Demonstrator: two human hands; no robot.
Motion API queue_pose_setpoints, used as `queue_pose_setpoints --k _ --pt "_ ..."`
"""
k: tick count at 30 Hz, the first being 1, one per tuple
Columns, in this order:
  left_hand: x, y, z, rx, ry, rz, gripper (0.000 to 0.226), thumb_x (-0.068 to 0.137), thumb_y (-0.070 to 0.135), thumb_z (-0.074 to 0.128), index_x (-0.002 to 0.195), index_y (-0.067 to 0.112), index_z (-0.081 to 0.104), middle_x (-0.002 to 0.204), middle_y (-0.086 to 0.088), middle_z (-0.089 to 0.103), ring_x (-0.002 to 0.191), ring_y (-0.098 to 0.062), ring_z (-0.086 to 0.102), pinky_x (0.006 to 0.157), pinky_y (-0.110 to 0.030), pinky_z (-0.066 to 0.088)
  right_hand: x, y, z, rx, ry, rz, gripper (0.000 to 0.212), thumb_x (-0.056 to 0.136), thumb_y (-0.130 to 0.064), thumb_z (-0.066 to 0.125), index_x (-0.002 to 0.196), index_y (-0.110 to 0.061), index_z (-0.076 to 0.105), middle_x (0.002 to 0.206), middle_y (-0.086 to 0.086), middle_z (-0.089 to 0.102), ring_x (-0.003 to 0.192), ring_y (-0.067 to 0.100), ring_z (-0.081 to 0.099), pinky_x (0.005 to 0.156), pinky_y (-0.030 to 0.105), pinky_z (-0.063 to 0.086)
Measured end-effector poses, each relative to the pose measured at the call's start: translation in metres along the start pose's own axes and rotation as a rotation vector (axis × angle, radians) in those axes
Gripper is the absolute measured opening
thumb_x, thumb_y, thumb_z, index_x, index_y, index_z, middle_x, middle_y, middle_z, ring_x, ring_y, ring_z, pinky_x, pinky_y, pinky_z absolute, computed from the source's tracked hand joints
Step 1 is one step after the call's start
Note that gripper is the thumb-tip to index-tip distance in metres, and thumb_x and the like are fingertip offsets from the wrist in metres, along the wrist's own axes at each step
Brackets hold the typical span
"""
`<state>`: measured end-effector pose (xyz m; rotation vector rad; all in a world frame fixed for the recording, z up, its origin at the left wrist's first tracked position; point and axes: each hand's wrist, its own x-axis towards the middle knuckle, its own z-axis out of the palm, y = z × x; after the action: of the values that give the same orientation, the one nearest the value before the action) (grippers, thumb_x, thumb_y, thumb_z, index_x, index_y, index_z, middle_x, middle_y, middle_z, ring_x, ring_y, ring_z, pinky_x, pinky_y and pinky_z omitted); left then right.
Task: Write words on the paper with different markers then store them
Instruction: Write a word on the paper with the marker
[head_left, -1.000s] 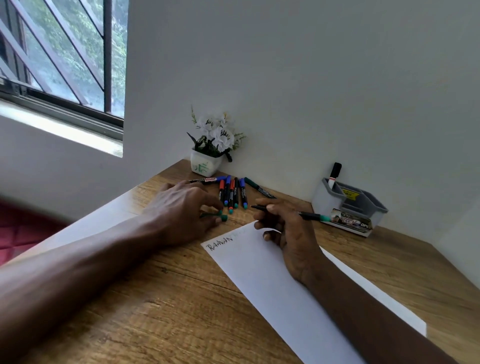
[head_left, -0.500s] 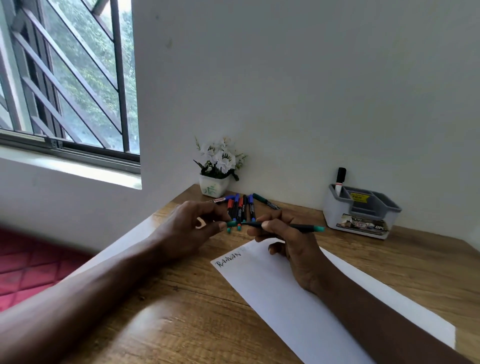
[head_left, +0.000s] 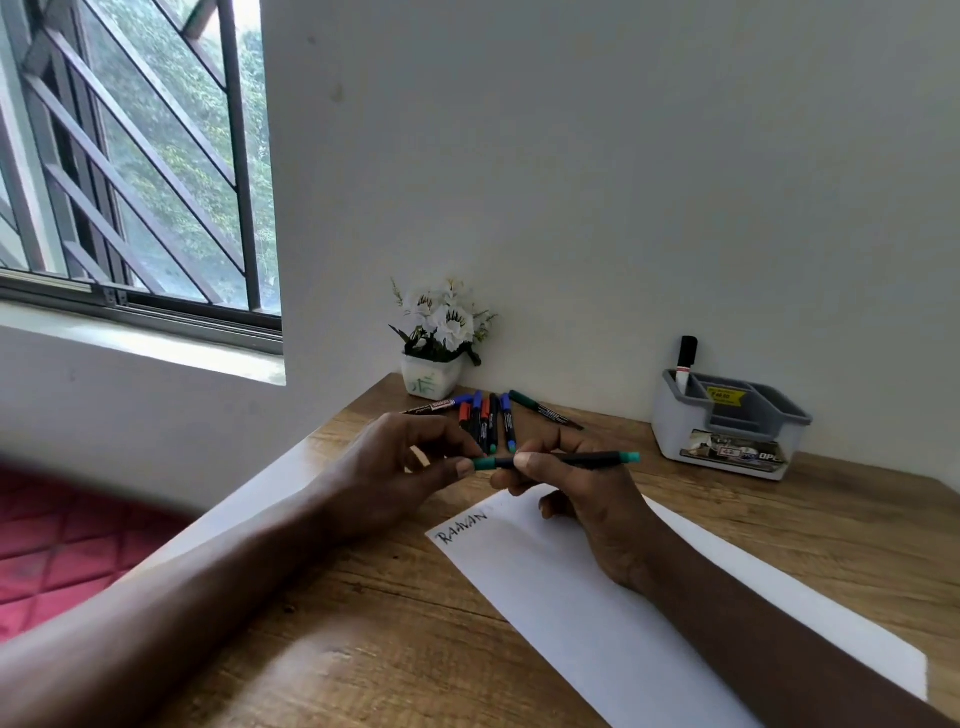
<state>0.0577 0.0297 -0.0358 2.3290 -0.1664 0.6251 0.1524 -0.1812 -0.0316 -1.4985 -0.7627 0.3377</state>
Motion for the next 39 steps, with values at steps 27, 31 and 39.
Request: queue_pose_setpoints --k 27,31,39 --pt "0.004 -0.006 -0.005 0.402 -0.216 -0.215 0.112 0.063 0.103 0.021 0.155 0.040 0.033 0.163 0.013 0.031 0.148 -0.011 0.031 0.120 -0.047 0.030 0.017 -0.025 -0.020 -0.049 0.170 -0.224 0.023 0.096 -0.033 0.064 0.107 -0.018 0.077 0.092 0.013 0.075 0.077 0.021 0.060 0.057 0.027 0.044" --pt "0.006 -0.005 -0.001 0.475 -0.349 -0.303 0.118 0.071 0.099 0.027 0.163 0.026 0.015 0.170 0.008 0.010 0.156 -0.012 0.011 0.127 -0.039 0.008 0.025 -0.031 -0.052 -0.022 0.251 -0.174 0.084 0.060 -0.081 0.070 0.122 -0.025 0.072 0.108 0.004 0.075 0.084 0.010 0.062 0.058 0.021 0.043" --pt "0.010 -0.018 0.003 0.547 -0.414 -0.271 0.137 0.051 0.107 0.010 0.163 0.028 0.012 0.170 0.009 0.007 0.155 -0.009 0.009 0.127 -0.039 0.004 0.040 -0.046 -0.117 -0.169 0.718 -0.221 0.027 0.099 -0.004 0.058 0.122 -0.012 0.073 0.100 0.010 0.076 0.074 0.012 0.063 0.064 0.021 0.054"
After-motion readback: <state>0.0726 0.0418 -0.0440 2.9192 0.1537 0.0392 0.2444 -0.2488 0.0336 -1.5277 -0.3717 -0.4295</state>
